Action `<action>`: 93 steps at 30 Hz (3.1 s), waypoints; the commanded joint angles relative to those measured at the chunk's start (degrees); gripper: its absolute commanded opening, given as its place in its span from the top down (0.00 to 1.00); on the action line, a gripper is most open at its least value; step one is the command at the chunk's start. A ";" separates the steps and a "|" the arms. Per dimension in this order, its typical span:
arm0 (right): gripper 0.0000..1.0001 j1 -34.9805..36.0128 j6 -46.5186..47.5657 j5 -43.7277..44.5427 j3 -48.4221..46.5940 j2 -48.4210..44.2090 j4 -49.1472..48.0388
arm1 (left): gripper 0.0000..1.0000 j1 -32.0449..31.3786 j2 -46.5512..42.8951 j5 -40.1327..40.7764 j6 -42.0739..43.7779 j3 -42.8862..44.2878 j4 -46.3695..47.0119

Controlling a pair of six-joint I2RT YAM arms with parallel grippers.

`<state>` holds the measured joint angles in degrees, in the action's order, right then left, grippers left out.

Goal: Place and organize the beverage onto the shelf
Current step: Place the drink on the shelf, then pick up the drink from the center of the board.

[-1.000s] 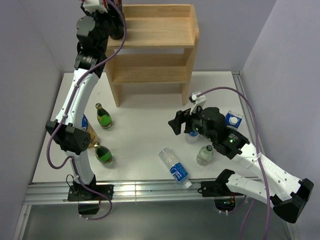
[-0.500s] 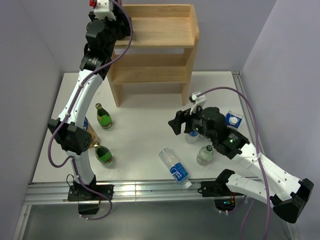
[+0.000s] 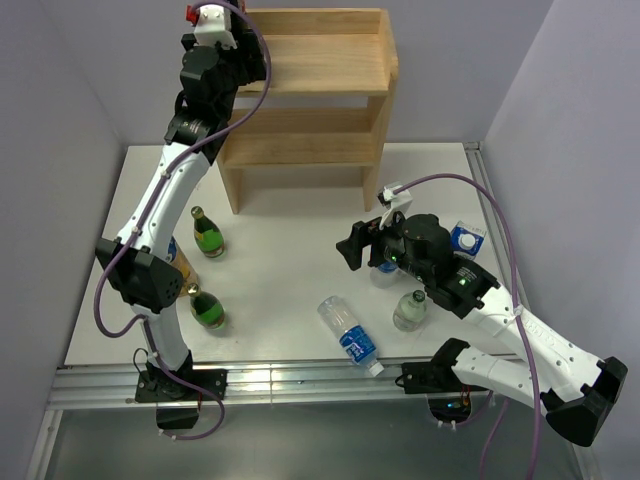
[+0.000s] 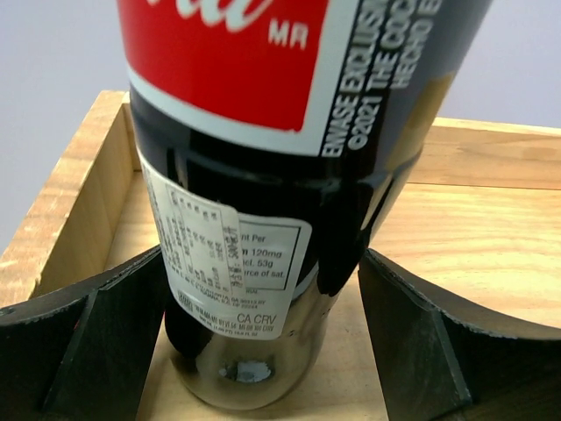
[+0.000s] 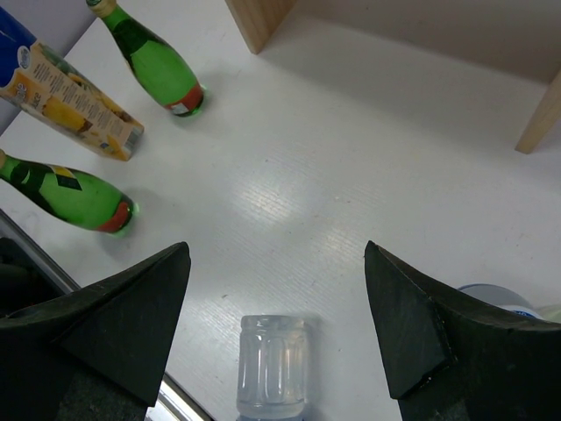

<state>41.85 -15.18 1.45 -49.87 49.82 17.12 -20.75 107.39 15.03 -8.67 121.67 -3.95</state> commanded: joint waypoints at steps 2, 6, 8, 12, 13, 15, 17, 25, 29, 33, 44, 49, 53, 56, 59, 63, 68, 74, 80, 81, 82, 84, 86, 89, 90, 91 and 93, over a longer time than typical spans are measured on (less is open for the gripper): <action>0.13 -0.45 -0.11 -0.49 -0.41 -1.22 -2.54 | 0.09 1.07 -4.21 7.56 0.58 -0.29 -0.80; 0.13 -0.45 -0.29 -0.66 -0.23 -1.13 -2.71 | 0.10 1.07 -3.95 7.65 1.37 0.58 -1.50; 0.13 -0.45 -0.29 -0.84 -0.14 -1.13 -2.71 | 0.11 1.07 -3.33 8.26 1.63 1.46 -2.20; 0.13 -0.45 -0.29 -0.75 -0.06 -1.31 -2.80 | 0.13 1.24 -2.98 8.88 2.69 2.43 -2.82; 0.13 -0.45 -0.29 -0.75 -0.06 -1.39 -2.80 | 0.14 1.42 -2.89 8.88 2.60 2.43 -2.82; 0.13 -0.45 -0.29 -0.93 -0.06 -1.31 -2.80 | 0.20 2.03 -2.72 7.40 1.90 2.70 -3.61; 0.13 -0.45 -0.20 -1.01 -0.06 -1.13 -2.89 | 0.21 2.73 -2.54 6.95 1.29 2.70 -3.96; 0.13 -0.45 -0.29 -1.01 0.12 -1.13 -2.89 | 0.25 3.26 -2.01 7.91 1.02 2.70 -4.32; 0.13 -0.45 -0.29 -1.10 0.03 -1.04 -2.97 | 0.26 3.53 -1.75 8.79 0.67 3.05 -4.93; 0.13 -0.45 -0.29 -1.10 0.12 -1.04 -3.06 | 0.26 3.70 -1.57 7.92 0.75 3.40 -5.37; 0.13 -0.45 -0.20 -1.01 0.21 -1.40 -2.80 | 0.25 4.49 -0.17 6.07 -1.18 4.72 -7.83; 0.13 -0.45 -0.11 -0.93 0.12 -1.40 -2.71 | 0.18 4.49 -1.31 3.26 -1.88 4.02 -7.30; 0.13 -0.45 -0.11 -1.10 0.03 -1.05 -2.71 | 0.18 4.41 -2.01 1.85 -2.06 3.41 -7.39; 0.13 -0.45 -0.11 -1.19 -0.23 -0.96 -2.80 | 0.18 4.14 -3.24 1.32 -1.88 2.35 -6.78; 0.13 -0.45 -0.11 -1.19 -0.41 -0.78 -2.80 | 0.16 3.70 -4.30 1.58 -1.53 1.82 -6.34; 0.13 -0.45 -0.03 -1.19 -0.58 -0.69 -2.62 | 0.13 3.26 -5.79 2.46 -1.53 1.12 -5.99; 0.13 -0.45 -0.11 -1.19 -0.58 -0.96 -2.45 | 0.10 3.09 -7.02 3.52 -1.18 0.06 -5.55; 0.13 -0.45 -0.11 -1.19 -0.49 -1.39 -2.36 | 0.09 3.09 -7.73 4.49 -1.35 -0.46 -6.77; 0.13 -0.45 -0.03 -1.19 -0.49 -1.48 -2.10 | 0.00 3.09 -11.94 3.61 -1.53 -5.47 -4.59; 0.13 -0.45 -0.03 -1.19 -0.49 -1.40 -2.01 | 0.01 3.09 -12.90 3.52 -1.44 -5.91 -4.23; 0.13 -0.45 -0.03 -1.19 -0.49 -1.40 -1.92 | 0.00 3.09 -13.17 3.34 -1.44 -6.09 -4.40; 0.13 -0.45 -0.03 -1.19 -0.49 -1.40 -2.09 | 0.00 3.09 -13.79 2.82 -1.62 -5.48 -5.02; 0.13 -0.45 -0.11 -1.19 -0.49 -1.13 -2.18 | 0.01 3.09 -14.40 2.73 -1.70 -5.30 -5.55; 0.13 -0.45 -0.03 -1.19 -0.85 -1.04 -2.45 | 0.01 3.09 -16.60 3.69 -1.88 -5.83 -6.07; 0.13 -0.45 -0.03 -1.19 -1.11 -0.96 -2.36 | 0.01 3.09 -18.34 4.22 -2.05 -6.26 -6.34; 0.13 -0.45 -0.03 -1.19 -1.28 -0.87 -2.36 | 0.00 3.09 -19.32 5.79 -2.23 -6.79 -6.43; 0.13 -0.45 -0.11 -2.49 -1.81 -0.69 -2.53 | 0.01 3.09 -22.73 7.81 -3.20 -8.63 -8.00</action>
<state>41.85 -15.20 0.36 -49.78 49.60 17.10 -17.87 90.72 18.72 -11.35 113.93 -12.05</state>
